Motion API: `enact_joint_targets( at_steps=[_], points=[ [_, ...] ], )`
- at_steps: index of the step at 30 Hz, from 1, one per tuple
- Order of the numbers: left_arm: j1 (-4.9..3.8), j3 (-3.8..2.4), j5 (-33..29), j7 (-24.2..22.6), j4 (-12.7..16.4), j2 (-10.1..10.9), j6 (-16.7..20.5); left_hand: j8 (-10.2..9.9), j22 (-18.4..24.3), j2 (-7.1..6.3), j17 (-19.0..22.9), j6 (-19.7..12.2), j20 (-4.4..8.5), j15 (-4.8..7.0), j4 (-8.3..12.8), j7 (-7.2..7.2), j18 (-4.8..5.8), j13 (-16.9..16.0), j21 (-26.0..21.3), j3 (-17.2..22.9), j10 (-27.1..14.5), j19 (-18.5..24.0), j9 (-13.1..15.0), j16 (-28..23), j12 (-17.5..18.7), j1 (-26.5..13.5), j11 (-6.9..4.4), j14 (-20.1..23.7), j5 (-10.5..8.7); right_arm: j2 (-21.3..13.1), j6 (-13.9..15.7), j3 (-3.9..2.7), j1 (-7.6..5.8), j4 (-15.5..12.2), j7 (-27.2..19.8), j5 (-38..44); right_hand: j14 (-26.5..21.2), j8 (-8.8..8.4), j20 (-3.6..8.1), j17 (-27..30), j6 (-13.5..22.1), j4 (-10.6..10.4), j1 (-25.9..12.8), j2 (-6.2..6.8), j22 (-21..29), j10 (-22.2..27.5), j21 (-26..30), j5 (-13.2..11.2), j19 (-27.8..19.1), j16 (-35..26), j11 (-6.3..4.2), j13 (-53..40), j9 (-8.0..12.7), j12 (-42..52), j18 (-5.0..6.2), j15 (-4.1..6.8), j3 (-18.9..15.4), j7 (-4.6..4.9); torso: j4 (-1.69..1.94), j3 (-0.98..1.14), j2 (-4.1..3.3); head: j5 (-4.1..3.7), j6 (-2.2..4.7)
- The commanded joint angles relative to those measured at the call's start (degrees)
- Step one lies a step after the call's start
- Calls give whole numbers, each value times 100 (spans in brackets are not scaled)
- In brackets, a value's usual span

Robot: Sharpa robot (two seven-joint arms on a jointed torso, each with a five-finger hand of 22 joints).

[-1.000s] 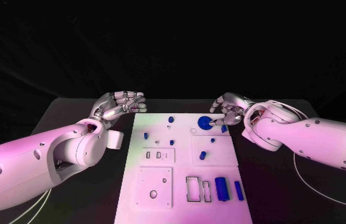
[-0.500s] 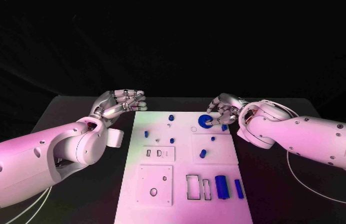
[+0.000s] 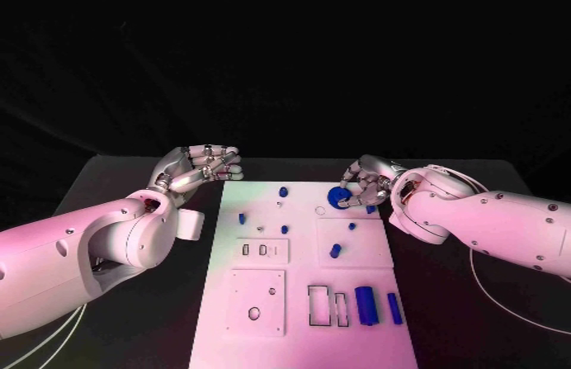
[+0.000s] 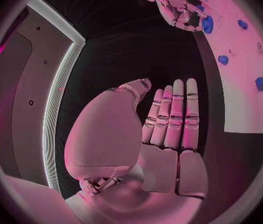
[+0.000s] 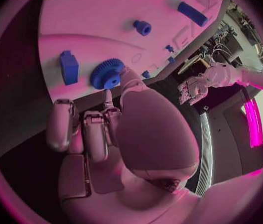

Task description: Assemble the parts on the task board

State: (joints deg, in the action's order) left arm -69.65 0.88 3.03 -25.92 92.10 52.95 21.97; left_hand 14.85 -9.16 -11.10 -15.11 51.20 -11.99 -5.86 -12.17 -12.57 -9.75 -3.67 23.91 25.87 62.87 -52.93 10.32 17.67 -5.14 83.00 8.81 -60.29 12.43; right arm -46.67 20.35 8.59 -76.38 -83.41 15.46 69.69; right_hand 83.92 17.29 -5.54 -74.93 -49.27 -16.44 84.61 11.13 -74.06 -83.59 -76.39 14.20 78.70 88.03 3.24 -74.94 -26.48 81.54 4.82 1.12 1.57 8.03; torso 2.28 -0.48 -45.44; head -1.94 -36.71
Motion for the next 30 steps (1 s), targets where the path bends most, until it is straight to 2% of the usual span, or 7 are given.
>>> enact_joint_targets(
  at_steps=[1, 8, 13, 16, 26, 30],
  points=[
    [-6, -4, -17, -28, 18, -4, -107, -38, 8, 6, -6, -18, -14, -44, 11, 1, -61, -7, 1, 11, -15, 25, -4, -24, 19, -35, 38, 10, -31, 20, -99, 2, 8, 22, 42, 68, 471, 34, 6, -774, -15, -1, 32, -59, -9, -115, -14, 19, 52, 29, 0, -654, -2, 48, -67, -41, 59, 0, -5, 2, 0, 5, -2],
    [-6, -4, -17, -21, 18, -4, -113, -38, 8, 6, -6, -18, -14, -44, 11, 1, -61, -7, 1, 11, -15, 25, -4, -24, 19, -35, 38, 10, -31, 57, -105, 4, 18, 69, 34, 72, 473, 55, 6, -795, -67, -4, 79, -148, -40, -142, -31, 24, 63, 37, -4, -715, 14, 106, -72, -39, 181, -5, 2, 2, 0, 4, -9],
    [-6, -4, -17, -16, 19, -2, -118, -38, 8, 6, -6, -18, -14, -44, 11, 1, -61, -7, 1, 11, -15, 25, -4, -24, 19, -35, 38, 10, -31, 79, -115, 7, 34, 93, 58, 149, 474, 40, 13, -805, -139, 4, 185, -182, -77, -160, -50, 31, 75, 41, -13, -760, 62, 146, -76, -31, 410, -12, 6, 2, -5, 13, -22],
    [-6, -4, -17, -12, 19, 1, -121, -38, 8, 6, -6, -18, -14, -44, 11, 1, -61, -7, 1, 11, -15, 25, -4, -24, 19, -35, 38, 10, -31, 89, -118, 8, 46, 109, 86, 275, 475, 21, 16, -816, -176, 11, 238, -162, -98, -169, -61, 32, 82, 45, -17, -780, 94, 164, -80, -28, 540, -15, 5, 1, -2, 12, -29],
    [-6, -4, -17, 6, 17, 3, -140, -42, 11, 10, -22, -15, -16, -44, 30, 3, -63, -9, 5, 19, 1, 28, 0, -43, 46, -49, 37, 5, -33, 105, -127, 11, 80, 98, 145, 673, 478, 11, 19, -835, -240, 10, 256, -92, -137, -203, -86, 27, 100, 50, -21, -835, 125, 215, -87, -26, 663, -21, -1, 1, 1, 16, -47],
    [-6, -4, -17, 10, 16, 2, -146, -42, 11, 10, -22, -15, -16, -44, 30, 3, -63, -9, 5, 19, 1, 28, 0, -43, 46, -49, 37, 5, -33, 106, -43, 11, 88, 63, 158, 790, 481, 19, 23, -849, -309, 2, 244, -73, -167, -240, -106, 27, 116, 54, -31, -889, 138, 267, -93, -19, 745, -35, -4, 1, 3, 19, -42]
  ],
)
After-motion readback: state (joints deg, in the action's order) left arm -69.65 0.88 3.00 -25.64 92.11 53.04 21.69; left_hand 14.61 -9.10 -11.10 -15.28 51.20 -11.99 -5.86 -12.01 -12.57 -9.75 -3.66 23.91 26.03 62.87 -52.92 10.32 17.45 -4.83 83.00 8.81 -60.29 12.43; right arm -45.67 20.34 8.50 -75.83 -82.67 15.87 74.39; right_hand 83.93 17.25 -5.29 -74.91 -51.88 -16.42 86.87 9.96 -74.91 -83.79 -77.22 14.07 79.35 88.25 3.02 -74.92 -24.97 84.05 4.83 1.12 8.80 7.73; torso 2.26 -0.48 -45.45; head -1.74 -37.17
